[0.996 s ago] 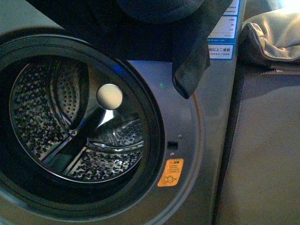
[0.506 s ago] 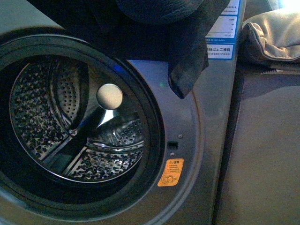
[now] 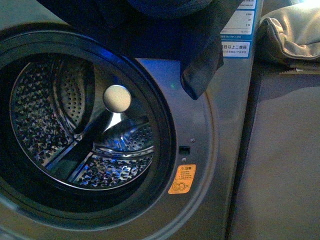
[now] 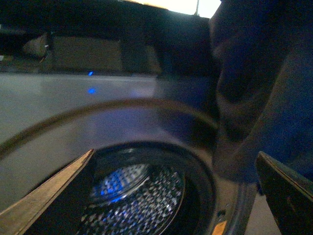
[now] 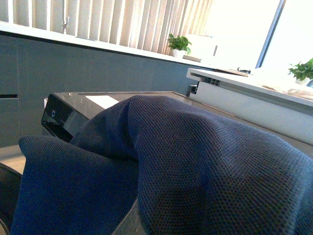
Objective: Put clothes into washing machine
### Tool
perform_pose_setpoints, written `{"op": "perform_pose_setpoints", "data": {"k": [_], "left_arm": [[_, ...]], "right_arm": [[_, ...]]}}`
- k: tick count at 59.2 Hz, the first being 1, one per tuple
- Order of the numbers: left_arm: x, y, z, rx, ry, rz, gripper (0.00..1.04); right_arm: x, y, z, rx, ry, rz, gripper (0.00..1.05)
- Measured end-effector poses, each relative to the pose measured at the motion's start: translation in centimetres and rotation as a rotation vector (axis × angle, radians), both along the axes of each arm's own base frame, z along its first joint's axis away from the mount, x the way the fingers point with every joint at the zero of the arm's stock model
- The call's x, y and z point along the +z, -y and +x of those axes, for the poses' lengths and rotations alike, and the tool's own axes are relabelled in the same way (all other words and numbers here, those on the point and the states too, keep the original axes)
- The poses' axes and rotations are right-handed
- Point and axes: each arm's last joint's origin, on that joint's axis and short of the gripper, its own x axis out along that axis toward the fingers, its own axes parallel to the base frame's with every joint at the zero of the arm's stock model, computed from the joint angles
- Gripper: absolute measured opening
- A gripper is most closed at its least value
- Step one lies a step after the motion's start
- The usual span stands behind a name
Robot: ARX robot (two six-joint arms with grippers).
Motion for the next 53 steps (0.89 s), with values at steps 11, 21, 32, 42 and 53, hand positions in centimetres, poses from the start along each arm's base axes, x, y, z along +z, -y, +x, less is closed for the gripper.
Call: {"op": "perform_pose_setpoints", "data": {"k": [11,21,32,42,53], "left_arm": [[5.0,3.0,3.0,-0.345,0.043,-0.082,0.98],[5.0,5.4,5.4,-0.533,0.017,-0.097,0.98],[5.1,7.2,7.0,-0.657,0.015,-0.135,0.98],[5.6,8.6,7.7,-0.717,0.029,-0.146,0.98],[6.2,10.3,9.4,-0.634,0.009,-0.185,0.98]], "right_arm": [[0.0,0.0,0.0,0.0,0.0,0.0,0.14],[0.0,0.0,0.0,0.0,0.0,0.0,0.14],[0.0,0.0,0.0,0.0,0.0,0.0,0.14],[0.0,0.0,0.0,0.0,0.0,0.0,0.14],[0.0,0.0,0.0,0.0,0.0,0.0,0.14]]}}
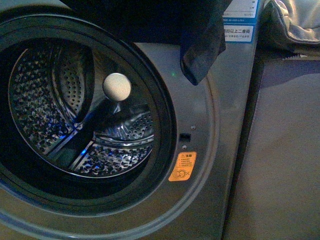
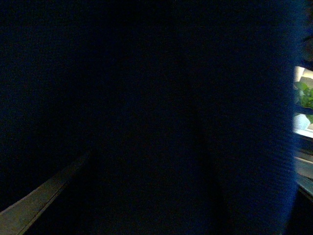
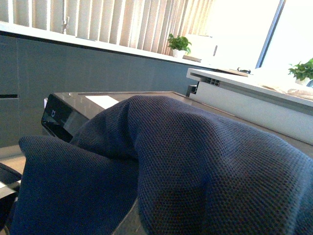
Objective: Put clothes into washing machine
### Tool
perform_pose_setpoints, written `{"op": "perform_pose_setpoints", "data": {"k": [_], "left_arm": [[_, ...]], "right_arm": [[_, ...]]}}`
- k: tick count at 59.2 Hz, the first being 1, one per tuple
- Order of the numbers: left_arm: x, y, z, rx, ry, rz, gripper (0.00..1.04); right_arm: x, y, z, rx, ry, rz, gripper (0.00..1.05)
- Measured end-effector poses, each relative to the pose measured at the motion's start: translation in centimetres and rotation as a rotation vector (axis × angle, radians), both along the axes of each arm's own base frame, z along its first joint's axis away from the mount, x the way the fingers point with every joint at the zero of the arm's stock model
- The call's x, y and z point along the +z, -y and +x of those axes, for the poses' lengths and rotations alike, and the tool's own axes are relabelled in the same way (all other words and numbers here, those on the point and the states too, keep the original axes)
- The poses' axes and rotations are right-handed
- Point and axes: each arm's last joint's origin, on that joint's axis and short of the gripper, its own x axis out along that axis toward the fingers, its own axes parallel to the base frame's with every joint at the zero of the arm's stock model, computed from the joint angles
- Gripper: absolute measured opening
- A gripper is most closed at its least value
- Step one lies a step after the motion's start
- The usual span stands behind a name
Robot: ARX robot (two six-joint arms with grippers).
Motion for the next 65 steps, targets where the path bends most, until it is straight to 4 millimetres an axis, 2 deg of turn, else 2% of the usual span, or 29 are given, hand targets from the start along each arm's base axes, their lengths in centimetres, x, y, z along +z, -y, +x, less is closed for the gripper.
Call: {"op": "perform_pose_setpoints", "data": {"k": [10,31,50,65], "left_arm": [[0.3,1.5,0.3,0.019,0.016,-0.025,0.98],[2.7,3.8,-0.4,0.032,0.067,-0.109,0.98],[3.4,7.3,0.3,0.166,0.055,-0.081,0.98],[4.2,7.7,1.2,0.327,0.011,-0.167,0.98]], "right_arm": [[0.0,0.0,0.0,-0.001,0.0,0.0,0.14],[0.0,0.0,-0.1,-0.001,0.001,0.001,0.14],[0.0,0.1,0.0,-0.013,0.001,0.002,0.14],[0.0,0.1,0.0,-0.012,0.001,0.002,0.14]]}}
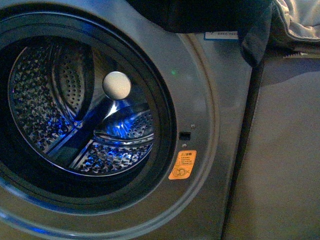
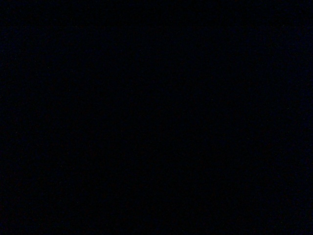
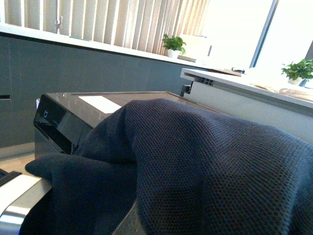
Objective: Put clothes into washing machine
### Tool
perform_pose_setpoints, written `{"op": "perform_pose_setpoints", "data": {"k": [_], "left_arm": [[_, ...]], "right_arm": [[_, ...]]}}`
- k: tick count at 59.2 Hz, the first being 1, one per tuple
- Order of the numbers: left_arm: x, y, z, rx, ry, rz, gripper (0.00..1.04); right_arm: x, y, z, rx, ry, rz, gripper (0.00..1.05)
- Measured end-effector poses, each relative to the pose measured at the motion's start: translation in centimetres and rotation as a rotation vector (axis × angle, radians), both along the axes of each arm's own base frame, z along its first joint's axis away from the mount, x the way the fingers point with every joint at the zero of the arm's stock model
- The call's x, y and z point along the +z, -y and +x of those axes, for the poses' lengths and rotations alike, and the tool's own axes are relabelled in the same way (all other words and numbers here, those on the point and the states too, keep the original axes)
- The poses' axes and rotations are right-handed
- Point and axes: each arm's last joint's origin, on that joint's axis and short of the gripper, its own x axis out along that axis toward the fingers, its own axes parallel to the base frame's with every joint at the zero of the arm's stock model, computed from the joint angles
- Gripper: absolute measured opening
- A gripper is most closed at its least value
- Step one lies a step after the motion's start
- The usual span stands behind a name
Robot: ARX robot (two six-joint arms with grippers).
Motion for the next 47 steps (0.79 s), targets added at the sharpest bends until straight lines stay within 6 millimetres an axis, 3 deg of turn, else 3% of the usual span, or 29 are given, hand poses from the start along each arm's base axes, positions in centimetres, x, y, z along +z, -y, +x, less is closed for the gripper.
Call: {"op": "perform_pose_setpoints", "data": {"k": [16,19,47], "left_arm": [[0.4,-0.1,-0.1,0.026,-0.015,-0.07,0.98],[0.5,-0.1,-0.1,0.028,-0.013,-0.074,0.96],[0.0,-1.5,-0.6,0.08,-0.028,-0.093,0.27]], "right_arm": [[0.0,0.0,0.0,0.005,0.002,0.0,0.14],[0.0,0.0,0.0,0.004,0.002,-0.001,0.2],[0.0,0.0,-0.1,0.009,0.005,0.001,0.88]]}}
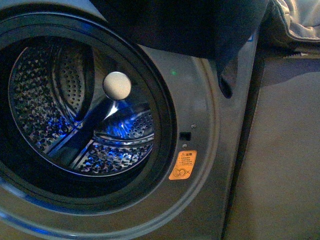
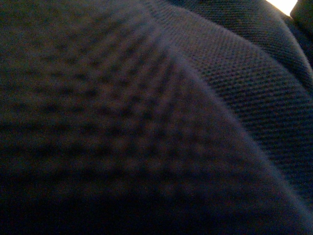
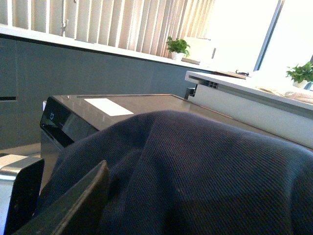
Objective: Put clothes into washing machine
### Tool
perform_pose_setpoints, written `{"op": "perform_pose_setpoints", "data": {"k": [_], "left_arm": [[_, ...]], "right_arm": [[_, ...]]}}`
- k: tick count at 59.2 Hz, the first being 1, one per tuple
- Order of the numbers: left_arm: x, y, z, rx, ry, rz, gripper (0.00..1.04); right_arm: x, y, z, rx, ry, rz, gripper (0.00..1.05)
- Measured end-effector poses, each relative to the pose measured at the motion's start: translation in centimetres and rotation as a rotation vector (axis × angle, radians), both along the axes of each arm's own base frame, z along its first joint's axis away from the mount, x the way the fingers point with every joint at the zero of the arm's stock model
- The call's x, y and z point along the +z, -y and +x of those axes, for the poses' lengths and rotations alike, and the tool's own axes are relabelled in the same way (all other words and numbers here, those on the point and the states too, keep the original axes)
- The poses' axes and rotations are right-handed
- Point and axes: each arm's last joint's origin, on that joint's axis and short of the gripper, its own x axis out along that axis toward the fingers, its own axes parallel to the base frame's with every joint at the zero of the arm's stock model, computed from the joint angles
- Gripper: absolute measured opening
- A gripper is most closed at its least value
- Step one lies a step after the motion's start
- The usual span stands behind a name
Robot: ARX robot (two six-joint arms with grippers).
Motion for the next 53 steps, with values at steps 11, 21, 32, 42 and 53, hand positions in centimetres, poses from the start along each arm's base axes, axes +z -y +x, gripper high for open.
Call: {"op": "perform_pose_setpoints", "data": {"k": [11,21,32,42,53], "left_arm": [[-1.7,-1.6,-0.3,0.021,-0.035,-0.002,0.07],[-3.5,-2.9,-1.0,0.026,-0.055,-0.001,0.07],[-6.9,-4.8,-1.8,0.045,-0.087,0.022,0.07],[-10.1,-6.6,-2.0,0.067,-0.146,0.03,0.07],[-12.7,-8.9,-1.9,0.108,-0.189,0.036,0.07]], "right_arm": [[0.1,0.1,-0.1,0.0,0.003,0.002,0.97],[0.1,0.1,-0.2,0.0,0.003,0.002,0.97],[0.2,0.2,-0.3,0.0,0.006,0.004,0.97],[0.2,0.2,-0.3,0.0,0.007,0.005,0.97],[-1.0,1.5,-1.4,-0.203,0.164,0.272,0.97]]}}
